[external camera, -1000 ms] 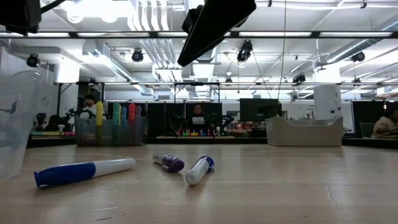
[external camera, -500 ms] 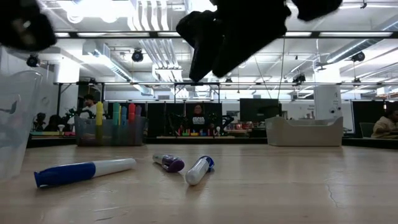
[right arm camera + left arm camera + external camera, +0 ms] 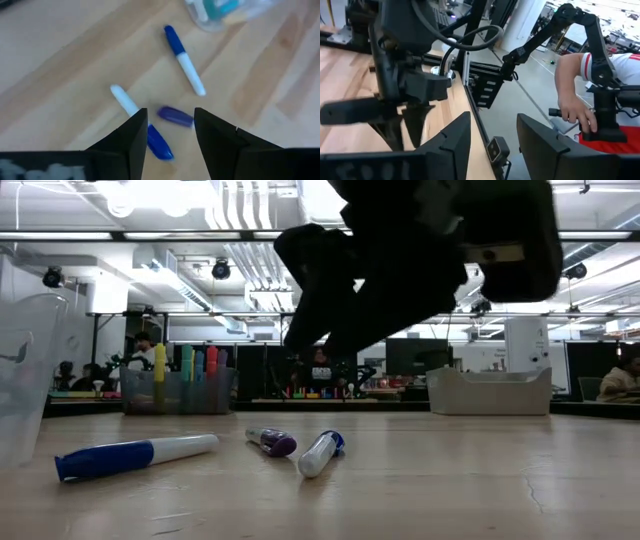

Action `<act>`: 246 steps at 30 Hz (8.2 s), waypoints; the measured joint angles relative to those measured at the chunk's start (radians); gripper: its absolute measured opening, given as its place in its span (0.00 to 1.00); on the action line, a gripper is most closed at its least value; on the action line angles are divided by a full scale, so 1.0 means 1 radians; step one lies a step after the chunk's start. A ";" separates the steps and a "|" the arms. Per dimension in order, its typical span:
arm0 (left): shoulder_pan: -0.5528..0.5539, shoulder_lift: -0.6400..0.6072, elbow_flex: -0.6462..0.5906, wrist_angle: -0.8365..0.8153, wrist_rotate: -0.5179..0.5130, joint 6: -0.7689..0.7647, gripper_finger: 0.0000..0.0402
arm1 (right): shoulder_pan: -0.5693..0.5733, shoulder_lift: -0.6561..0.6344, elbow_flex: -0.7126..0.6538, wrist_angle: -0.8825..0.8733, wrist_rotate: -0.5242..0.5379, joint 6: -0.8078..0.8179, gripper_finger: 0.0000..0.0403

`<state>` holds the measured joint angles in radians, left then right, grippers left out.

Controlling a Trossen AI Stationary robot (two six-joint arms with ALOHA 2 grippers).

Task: Pick & Place Markers
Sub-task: Put the blue and white highlighter pen into the transparent bin

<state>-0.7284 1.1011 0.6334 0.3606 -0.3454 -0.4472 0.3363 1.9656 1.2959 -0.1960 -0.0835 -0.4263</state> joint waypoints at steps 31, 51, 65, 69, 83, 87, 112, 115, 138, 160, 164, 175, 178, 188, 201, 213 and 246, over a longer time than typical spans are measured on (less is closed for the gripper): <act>0.000 0.000 0.000 0.022 -0.020 0.032 0.38 | -0.019 0.096 -0.043 -0.020 -0.084 0.045 0.18; 0.002 0.016 0.000 -0.003 -0.139 0.034 0.38 | -0.020 -0.018 0.132 -0.194 -0.047 0.296 0.06; 0.021 0.079 0.000 -0.032 -0.329 0.028 0.38 | -0.058 -0.085 0.305 -0.243 0.138 0.428 0.06; 0.029 0.099 0.000 -0.024 -0.339 0.022 0.38 | -0.067 -0.083 0.329 -0.256 0.139 0.412 0.06; 0.035 0.100 0.000 -0.018 -0.378 0.004 0.25 | -0.071 -0.083 0.329 -0.250 0.138 0.417 0.06; 0.035 0.100 0.000 -0.020 -0.381 0.000 0.14 | -0.071 -0.083 0.329 -0.242 0.137 0.417 0.06; 0.030 -0.030 0.001 -0.395 0.157 -0.370 0.10 | -0.070 -0.083 0.294 -0.324 0.092 0.399 0.19; 0.018 -0.024 0.001 -0.477 0.248 -0.560 0.10 | -0.071 -0.083 0.280 -0.323 0.095 0.400 0.23; -0.023 0.042 0.011 -0.630 0.388 -0.899 0.34 | -0.085 -0.079 0.120 -0.135 0.125 0.822 0.32; -0.004 0.041 0.037 0.154 -0.402 0.276 0.34 | -0.019 0.058 0.024 0.028 0.426 1.242 0.36; -0.004 0.041 0.049 0.214 -0.405 0.366 0.34 | 0.002 0.068 0.024 0.029 0.427 1.263 0.34; 0.003 0.048 0.034 0.207 -0.404 0.375 0.34 | 0.040 0.108 0.046 0.076 0.424 1.265 0.32; 0.003 0.048 0.034 0.206 -0.404 0.374 0.34 | 0.045 0.151 0.075 0.073 0.419 1.264 0.32; 0.003 0.048 0.034 0.198 -0.404 0.361 0.34 | 0.057 0.211 0.142 -0.063 0.425 1.265 0.25; 0.003 0.048 0.032 0.186 -0.404 0.361 0.34 | 0.061 0.236 0.148 -0.114 0.431 0.983 0.11; 0.003 0.048 0.032 0.124 -0.404 0.369 0.34 | 0.058 0.147 0.136 -0.175 0.493 0.741 0.10; 0.071 0.101 0.035 0.129 -0.384 0.376 0.34 | 0.125 -0.131 0.176 0.082 0.764 0.319 0.10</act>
<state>-0.6576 1.2022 0.6682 0.4893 -0.7290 -0.0708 0.4610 1.8347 1.4719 -0.1143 0.6804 -0.1078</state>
